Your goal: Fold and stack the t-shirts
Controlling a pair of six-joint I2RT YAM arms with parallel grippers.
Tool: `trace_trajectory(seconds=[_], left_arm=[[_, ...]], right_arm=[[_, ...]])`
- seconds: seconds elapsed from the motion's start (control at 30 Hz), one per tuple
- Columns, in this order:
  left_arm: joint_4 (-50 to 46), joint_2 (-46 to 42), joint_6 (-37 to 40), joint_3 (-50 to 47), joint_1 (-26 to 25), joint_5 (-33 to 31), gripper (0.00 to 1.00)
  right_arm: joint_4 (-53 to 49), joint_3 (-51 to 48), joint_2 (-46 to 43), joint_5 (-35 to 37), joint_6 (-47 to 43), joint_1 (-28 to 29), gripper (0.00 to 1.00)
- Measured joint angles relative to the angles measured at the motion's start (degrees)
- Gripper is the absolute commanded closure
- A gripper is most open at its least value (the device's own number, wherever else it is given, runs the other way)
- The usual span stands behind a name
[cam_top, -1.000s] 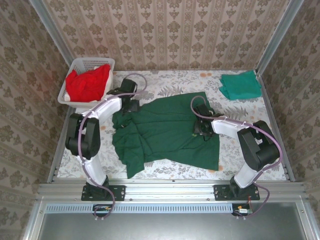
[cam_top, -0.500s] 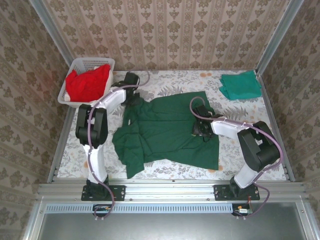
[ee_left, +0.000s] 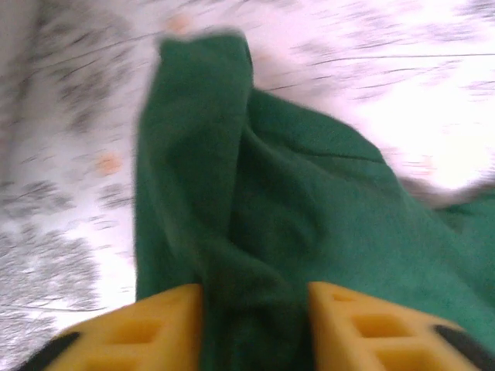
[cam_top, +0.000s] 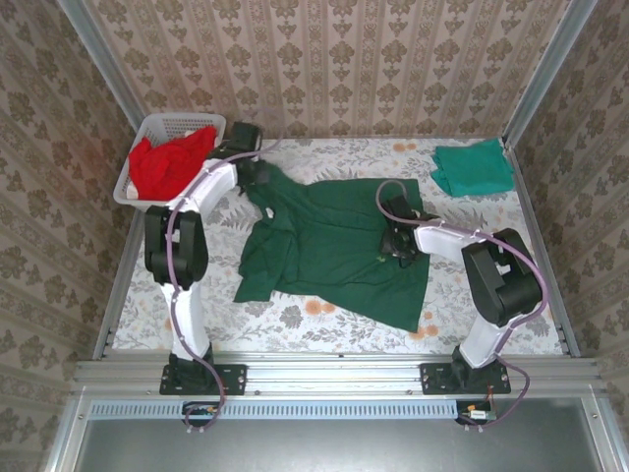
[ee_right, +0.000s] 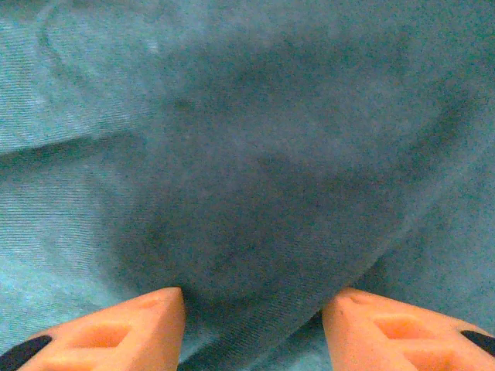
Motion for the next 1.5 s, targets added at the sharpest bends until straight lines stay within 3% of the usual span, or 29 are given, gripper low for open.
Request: trace_trajectory(seconds=[0.13,0.23,0.43,0.67,0.8,1.03,1.23,1.4,1.5], left_arm=[[-0.8,0.3,0.3,-3.6,2.1,-2.8,0.01],[1.5,-4.9,0.5,-12.6,0.1,-2.8,0.0],[5.3,-24.6,-1.8,-35.1,-7.0,-3.8,0.0],[6.5,-42.8,-5.8,-53.4,-14.8,-4.9,0.02],[6.2,-46.7,-6.4,-60.2,-16.5,-2.1,0.05],[4.3,-50.6,-11.0,-66.1,-20.2,0.5,0.14],[4.3,-53.9,-16.3,-68.9,-23.2,0.9,0.2],[4.2,-58.9,-21.1,-70.1,-25.5,0.7,0.36],[3.0,-62.7,-23.3,-71.2,-27.8,0.1,0.37]], right_arm=[[-1.0,2.7,0.0,0.0,-0.6,-0.1,0.47],[-2.6,6.5,0.4,0.1,-1.6,-0.9,0.47],[-3.4,20.5,8.5,1.4,-3.3,-6.3,0.48],[-9.2,41.3,25.4,1.6,-4.8,-11.0,0.5],[-15.5,51.6,33.4,2.0,-5.2,-10.5,0.5],[-20.4,59.2,38.6,1.4,-4.9,-11.0,0.5],[-23.1,71.4,45.5,-0.5,-4.9,-13.3,0.5],[-26.5,84.2,51.9,-3.0,-4.7,-14.7,0.5],[-28.8,91.0,54.1,-4.4,-4.8,-15.0,0.48]])
